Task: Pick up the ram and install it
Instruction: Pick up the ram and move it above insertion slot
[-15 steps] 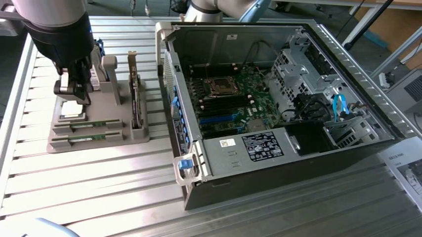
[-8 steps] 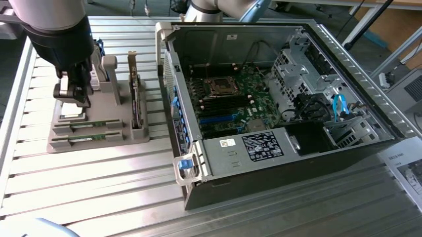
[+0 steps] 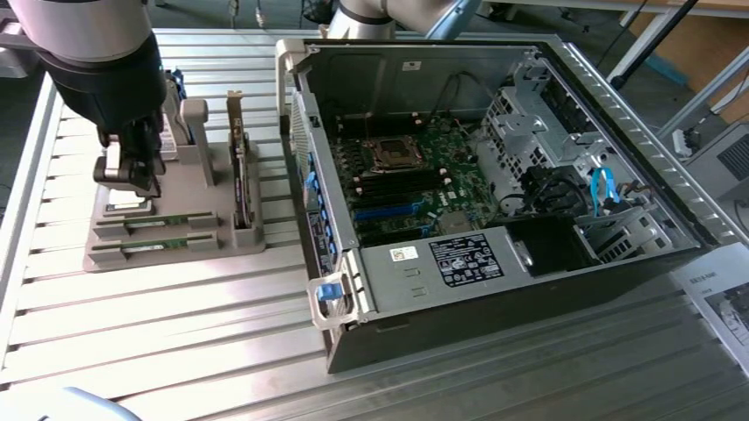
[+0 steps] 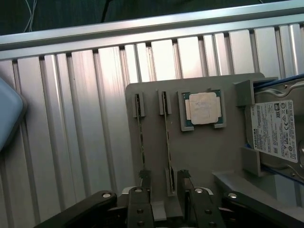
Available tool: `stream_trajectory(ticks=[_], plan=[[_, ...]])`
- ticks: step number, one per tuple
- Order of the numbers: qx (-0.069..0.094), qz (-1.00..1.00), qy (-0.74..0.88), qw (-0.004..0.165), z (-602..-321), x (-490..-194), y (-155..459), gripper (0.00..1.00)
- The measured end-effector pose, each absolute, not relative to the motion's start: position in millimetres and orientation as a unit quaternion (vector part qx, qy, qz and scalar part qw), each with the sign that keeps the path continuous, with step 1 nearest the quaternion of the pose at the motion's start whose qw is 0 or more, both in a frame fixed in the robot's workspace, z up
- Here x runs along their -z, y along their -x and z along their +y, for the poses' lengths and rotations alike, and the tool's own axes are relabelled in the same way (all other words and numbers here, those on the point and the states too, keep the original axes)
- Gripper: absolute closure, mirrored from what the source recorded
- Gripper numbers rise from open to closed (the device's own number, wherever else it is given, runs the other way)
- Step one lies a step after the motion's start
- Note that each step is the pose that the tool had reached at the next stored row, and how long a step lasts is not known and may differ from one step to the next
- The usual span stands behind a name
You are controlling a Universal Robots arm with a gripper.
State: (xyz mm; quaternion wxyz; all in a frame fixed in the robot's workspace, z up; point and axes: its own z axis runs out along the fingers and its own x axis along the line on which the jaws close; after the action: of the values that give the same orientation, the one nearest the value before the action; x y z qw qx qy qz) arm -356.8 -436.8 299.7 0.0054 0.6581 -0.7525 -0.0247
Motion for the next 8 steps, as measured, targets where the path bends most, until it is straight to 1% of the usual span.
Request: stream_trajectory(ticks=[8], plan=[[0.025,-0.753,-0.658,0.005,-441.2,-299.6,356.8,0.64]])
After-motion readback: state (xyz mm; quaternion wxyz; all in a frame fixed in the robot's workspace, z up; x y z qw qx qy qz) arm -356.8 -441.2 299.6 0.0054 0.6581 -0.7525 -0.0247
